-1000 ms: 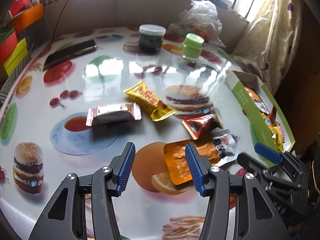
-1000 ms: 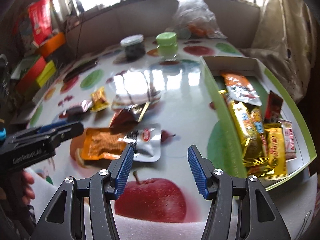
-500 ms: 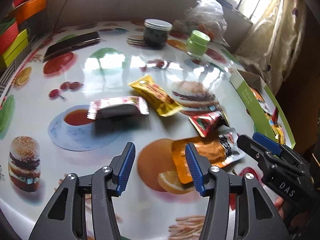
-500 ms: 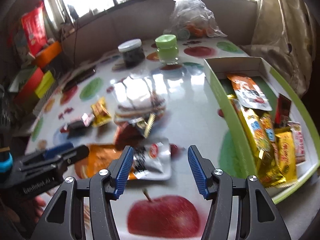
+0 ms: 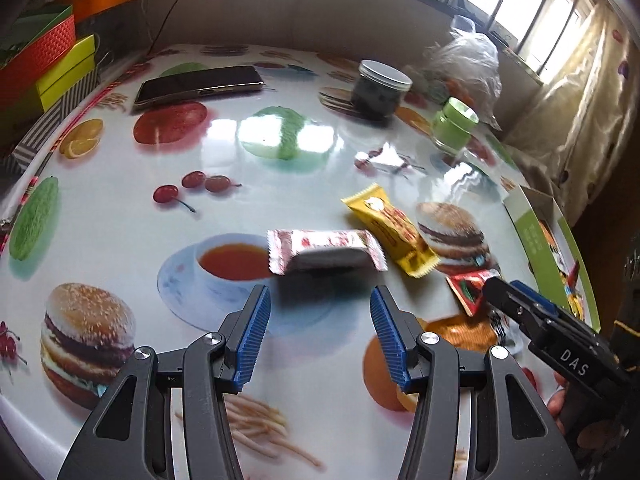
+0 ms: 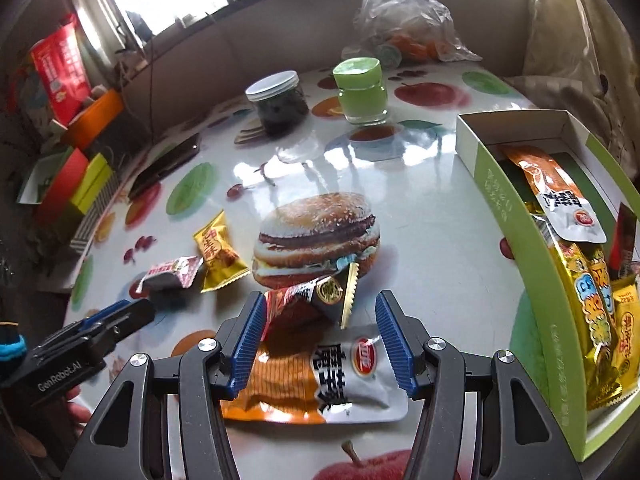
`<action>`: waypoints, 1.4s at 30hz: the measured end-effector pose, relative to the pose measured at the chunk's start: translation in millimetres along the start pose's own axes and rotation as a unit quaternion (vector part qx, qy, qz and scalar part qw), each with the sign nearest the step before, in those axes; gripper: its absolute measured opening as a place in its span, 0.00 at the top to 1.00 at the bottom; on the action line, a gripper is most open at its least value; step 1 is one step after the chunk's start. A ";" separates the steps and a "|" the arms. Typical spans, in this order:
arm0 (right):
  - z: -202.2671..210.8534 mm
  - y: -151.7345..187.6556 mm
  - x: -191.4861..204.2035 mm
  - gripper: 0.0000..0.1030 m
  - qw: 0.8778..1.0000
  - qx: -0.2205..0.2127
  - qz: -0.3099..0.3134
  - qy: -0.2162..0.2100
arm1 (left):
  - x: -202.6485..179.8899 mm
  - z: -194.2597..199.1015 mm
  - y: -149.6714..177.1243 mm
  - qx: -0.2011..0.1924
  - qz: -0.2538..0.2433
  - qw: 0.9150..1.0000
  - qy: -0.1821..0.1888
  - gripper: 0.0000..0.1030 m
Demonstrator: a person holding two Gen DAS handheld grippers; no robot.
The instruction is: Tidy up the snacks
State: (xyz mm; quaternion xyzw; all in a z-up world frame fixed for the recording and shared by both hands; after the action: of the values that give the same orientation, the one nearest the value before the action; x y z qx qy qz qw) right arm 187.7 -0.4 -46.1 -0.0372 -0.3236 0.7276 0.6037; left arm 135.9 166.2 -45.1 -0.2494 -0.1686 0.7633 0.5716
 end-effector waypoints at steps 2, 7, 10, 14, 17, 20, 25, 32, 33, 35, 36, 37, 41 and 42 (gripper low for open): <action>-4.3 -0.4 -0.6 0.45 1.000 0.005 -0.004 0.003 | 5.3 -3.8 -4.3 0.003 0.016 1.000 0.005 0.48; -10.5 -3.4 0.8 0.45 1.000 0.004 0.000 0.012 | 10.4 -12.8 -11.7 0.009 0.040 0.999 0.012 0.48; -12.4 -4.4 1.2 0.52 1.000 0.000 0.000 0.018 | 10.2 -18.4 -15.4 0.015 0.047 0.999 0.014 0.48; -13.5 -4.2 3.0 0.61 1.000 -0.001 0.002 0.017 | 10.2 -24.6 -20.4 0.018 0.059 0.998 0.023 0.48; -13.9 -4.4 2.3 0.67 1.000 -0.003 0.000 0.014 | 10.5 -27.6 -25.1 0.017 0.064 0.998 0.021 0.48; -13.8 -4.7 1.3 0.71 1.000 -0.004 -0.004 0.010 | 13.3 -31.2 -29.9 0.020 0.081 0.996 0.022 0.48; -13.1 -5.0 1.5 0.73 1.000 -0.006 -0.007 0.004 | 14.7 -36.7 -37.1 0.021 0.090 0.996 0.017 0.48; -10.2 -6.9 0.1 0.74 1.000 -0.011 -0.012 0.000 | 6.0 -44.9 -43.1 0.027 0.053 0.998 -0.019 0.48; -9.7 -7.3 -0.4 0.75 1.000 -0.012 -0.013 0.000 | 4.2 -45.8 -43.6 0.029 0.043 0.998 -0.028 0.48; -8.8 -7.8 -1.6 0.75 1.000 -0.013 -0.016 0.000 | 1.1 -47.3 -43.7 0.031 0.025 0.998 -0.042 0.48; -8.5 -7.6 -2.0 0.75 1.000 -0.013 -0.018 -0.001 | 0.2 -47.4 -43.0 0.031 0.020 0.998 -0.046 0.48; -8.4 -7.4 -2.4 0.75 1.000 -0.012 -0.019 -0.002 | -1.1 -46.8 -41.4 0.031 0.016 0.998 -0.048 0.48; -7.5 -6.6 -2.6 0.75 1.000 -0.012 -0.020 -0.004 | -7.2 -46.3 -37.6 0.032 -0.004 0.998 -0.053 0.48; -7.0 -6.4 -2.5 0.75 1.000 -0.013 -0.019 -0.004 | -8.6 -46.2 -36.7 0.032 -0.007 0.998 -0.054 0.48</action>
State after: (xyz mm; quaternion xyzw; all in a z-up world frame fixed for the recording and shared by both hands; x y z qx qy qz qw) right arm 196.9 0.7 -49.1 -0.0360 -0.3357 0.7119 0.6158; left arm 193.2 167.3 -61.4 -0.1881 -0.1767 0.7765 0.5749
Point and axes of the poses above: each gripper's, at about its wrist camera, not at the fingertips, and z roughly against the way its jaws point, x to its left, y to its underside, the point moved 8 cm from there along -z, roughly the way its jaws point, and after that the axes turned 5 degrees about -z, right-handed, at the moved point
